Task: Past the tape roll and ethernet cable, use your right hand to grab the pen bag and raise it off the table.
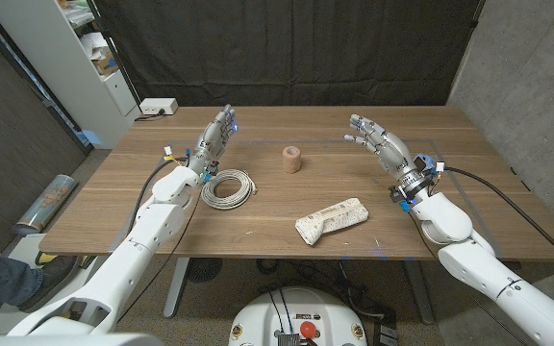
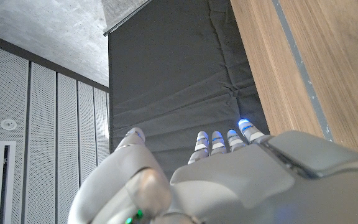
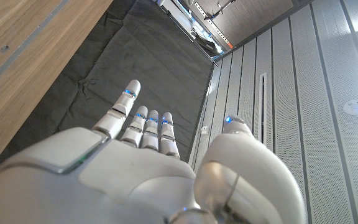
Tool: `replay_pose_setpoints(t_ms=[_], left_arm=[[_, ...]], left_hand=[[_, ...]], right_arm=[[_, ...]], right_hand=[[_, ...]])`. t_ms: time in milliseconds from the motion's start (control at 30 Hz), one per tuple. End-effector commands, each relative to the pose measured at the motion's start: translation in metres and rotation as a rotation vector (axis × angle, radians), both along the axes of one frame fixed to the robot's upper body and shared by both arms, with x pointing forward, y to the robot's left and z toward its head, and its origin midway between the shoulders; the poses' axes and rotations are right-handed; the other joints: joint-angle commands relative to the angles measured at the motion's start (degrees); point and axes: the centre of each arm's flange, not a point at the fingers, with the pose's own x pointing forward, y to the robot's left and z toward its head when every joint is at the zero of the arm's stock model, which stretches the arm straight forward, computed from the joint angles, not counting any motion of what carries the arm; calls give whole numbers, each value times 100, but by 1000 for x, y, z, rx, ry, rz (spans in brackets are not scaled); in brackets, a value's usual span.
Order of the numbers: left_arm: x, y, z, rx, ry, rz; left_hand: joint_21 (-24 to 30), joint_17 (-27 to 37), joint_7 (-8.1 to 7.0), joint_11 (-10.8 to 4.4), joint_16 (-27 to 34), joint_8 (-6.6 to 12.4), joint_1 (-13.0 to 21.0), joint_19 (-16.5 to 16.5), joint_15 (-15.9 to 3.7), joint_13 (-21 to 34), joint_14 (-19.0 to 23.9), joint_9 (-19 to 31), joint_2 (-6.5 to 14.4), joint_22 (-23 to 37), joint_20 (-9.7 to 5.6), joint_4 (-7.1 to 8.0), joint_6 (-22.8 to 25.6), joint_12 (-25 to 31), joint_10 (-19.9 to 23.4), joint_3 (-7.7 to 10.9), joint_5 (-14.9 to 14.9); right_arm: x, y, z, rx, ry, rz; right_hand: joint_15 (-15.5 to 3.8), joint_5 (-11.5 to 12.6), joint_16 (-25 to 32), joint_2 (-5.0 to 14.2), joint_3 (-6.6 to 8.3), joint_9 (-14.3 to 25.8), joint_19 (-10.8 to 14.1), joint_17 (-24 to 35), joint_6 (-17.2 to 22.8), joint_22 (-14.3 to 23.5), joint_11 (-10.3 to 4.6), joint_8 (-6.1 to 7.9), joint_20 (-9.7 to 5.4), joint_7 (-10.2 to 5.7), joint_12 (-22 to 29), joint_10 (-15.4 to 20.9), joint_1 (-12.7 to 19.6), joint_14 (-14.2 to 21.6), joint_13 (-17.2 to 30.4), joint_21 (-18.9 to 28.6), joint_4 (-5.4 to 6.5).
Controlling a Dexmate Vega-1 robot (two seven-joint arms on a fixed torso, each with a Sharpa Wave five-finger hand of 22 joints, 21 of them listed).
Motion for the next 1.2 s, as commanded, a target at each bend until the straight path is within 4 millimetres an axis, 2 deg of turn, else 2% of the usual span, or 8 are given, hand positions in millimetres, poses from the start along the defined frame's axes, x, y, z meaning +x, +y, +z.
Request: replay_pose_setpoints(t_ms=[33, 500, 867, 1000, 1200], left_arm=[[-1, -8, 1, 11, 8, 0], [-4, -15, 4, 43, 11, 5], [-3, -20, -3, 42, 25, 1], [-2, -24, -5, 62, 35, 0], [-2, -26, -2, 65, 27, -2]], left_hand=[[-7, 24, 9, 4, 13, 37, 16, -621, 3, -3, 5, 30, 48, 18, 32, -20, 12, -22, 44, 11, 28], [-39, 24, 11, -2, 11, 34, 11, -610, 3, -3, 4, 30, 55, 19, 42, -27, 14, -31, 46, 4, 27], [-64, 24, 10, -1, 6, 35, 9, -602, 1, -3, -5, 30, 61, 20, 42, -33, 24, -35, 55, -1, 27], [-76, 24, 20, -2, 11, 49, 8, -597, 7, -3, 9, 30, 64, 20, 42, -36, 66, -37, 59, -3, 27], [-91, 24, 45, 1, 10, 50, 7, -591, 6, -3, 11, 30, 69, 21, 43, -39, 78, -38, 67, -5, 26]], right_arm=[[-11, -8, -8, -12, -25, -15], [-20, -17, -13, -49, -42, -54], [-27, -18, -19, -87, -58, -74], [-31, -19, -22, -91, -98, -91], [-35, -19, -25, -105, -109, -105]], right_hand=[[-8, 30, 37, 1, 23, 29, 59, -2, 68, 6, -13, 37, -10, 2, -21, 59, 74, 91, 14, -26, -39], [-26, 50, 40, -8, 32, 29, 94, -27, 111, 6, -37, 40, -13, -30, -27, 100, 125, 131, 14, -64, -80], [-30, 65, 36, -2, 38, 30, 108, -42, 140, 7, -37, 40, -10, -43, -48, 89, 148, 137, 15, -99, -99], [-73, 84, 57, -3, 45, 31, 133, -60, 264, 7, -47, 73, -9, -120, -44, 147, 181, 215, 16, -141, -127], [-82, 97, 57, -24, 42, 30, 152, -73, 333, 7, -52, 88, -7, -134, -40, 186, 202, 234, 17, -166, -151]])
